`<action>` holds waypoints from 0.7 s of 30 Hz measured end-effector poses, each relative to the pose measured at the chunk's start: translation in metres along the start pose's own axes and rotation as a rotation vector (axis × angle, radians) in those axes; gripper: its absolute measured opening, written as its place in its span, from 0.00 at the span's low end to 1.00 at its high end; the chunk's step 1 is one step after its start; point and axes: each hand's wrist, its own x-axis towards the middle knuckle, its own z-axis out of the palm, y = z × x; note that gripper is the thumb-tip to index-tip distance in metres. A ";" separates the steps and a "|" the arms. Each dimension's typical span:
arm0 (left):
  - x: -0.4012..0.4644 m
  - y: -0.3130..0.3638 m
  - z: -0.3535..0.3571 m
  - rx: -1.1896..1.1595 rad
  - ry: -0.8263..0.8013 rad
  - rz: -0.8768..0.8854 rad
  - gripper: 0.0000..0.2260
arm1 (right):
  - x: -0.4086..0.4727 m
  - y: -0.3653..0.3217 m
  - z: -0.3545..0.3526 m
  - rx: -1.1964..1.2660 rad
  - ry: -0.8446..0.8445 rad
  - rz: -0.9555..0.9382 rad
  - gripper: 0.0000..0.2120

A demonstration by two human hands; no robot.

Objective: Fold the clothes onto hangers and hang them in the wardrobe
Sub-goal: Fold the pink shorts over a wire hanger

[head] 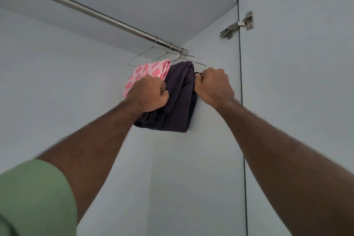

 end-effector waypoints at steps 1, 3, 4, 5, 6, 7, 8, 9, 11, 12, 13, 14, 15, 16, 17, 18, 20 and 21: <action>-0.005 0.006 0.003 -0.038 0.000 0.028 0.13 | -0.009 0.004 -0.004 -0.023 -0.011 0.003 0.19; -0.014 0.018 0.009 -0.102 -0.012 0.066 0.14 | -0.028 0.010 -0.014 -0.062 -0.026 0.007 0.21; -0.021 0.024 0.013 -0.132 -0.024 0.078 0.15 | -0.041 0.013 -0.019 -0.081 -0.039 0.013 0.21; -0.029 0.029 0.017 -0.153 -0.039 0.092 0.16 | -0.053 0.015 -0.023 -0.100 -0.054 0.023 0.21; -0.039 0.036 0.020 -0.178 -0.061 0.089 0.16 | -0.068 0.016 -0.027 -0.126 -0.068 0.040 0.22; -0.049 0.043 0.023 -0.202 -0.082 0.075 0.16 | -0.083 0.017 -0.032 -0.149 -0.080 0.050 0.22; -0.060 0.050 0.026 -0.231 -0.101 0.062 0.15 | -0.096 0.017 -0.035 -0.172 -0.096 0.058 0.21; -0.074 0.057 0.029 -0.276 -0.122 0.061 0.15 | -0.113 0.018 -0.040 -0.203 -0.124 0.070 0.21; -0.104 0.071 0.034 -0.363 -0.168 0.071 0.14 | -0.145 0.020 -0.048 -0.256 -0.189 0.107 0.18; -0.120 0.078 0.037 -0.395 -0.190 0.072 0.14 | -0.163 0.022 -0.054 -0.276 -0.213 0.130 0.16; -0.135 0.084 0.040 -0.425 -0.199 0.074 0.14 | -0.180 0.024 -0.060 -0.297 -0.236 0.151 0.16; -0.153 0.091 0.044 -0.469 -0.211 0.071 0.15 | -0.202 0.026 -0.068 -0.322 -0.265 0.180 0.16; -0.170 0.097 0.048 -0.513 -0.222 0.067 0.16 | -0.222 0.027 -0.077 -0.344 -0.290 0.203 0.16; -0.189 0.106 0.051 -0.560 -0.242 0.059 0.16 | -0.244 0.030 -0.089 -0.368 -0.310 0.237 0.16; -0.206 0.116 0.054 -0.601 -0.266 0.047 0.16 | -0.266 0.031 -0.101 -0.386 -0.323 0.268 0.16; -0.223 0.126 0.057 -0.642 -0.294 0.030 0.16 | -0.286 0.032 -0.113 -0.399 -0.342 0.308 0.16; -0.260 0.154 0.061 -0.735 -0.376 0.011 0.16 | -0.333 0.037 -0.142 -0.452 -0.400 0.401 0.15; -0.280 0.173 0.061 -0.782 -0.418 0.020 0.16 | -0.359 0.040 -0.160 -0.488 -0.431 0.457 0.15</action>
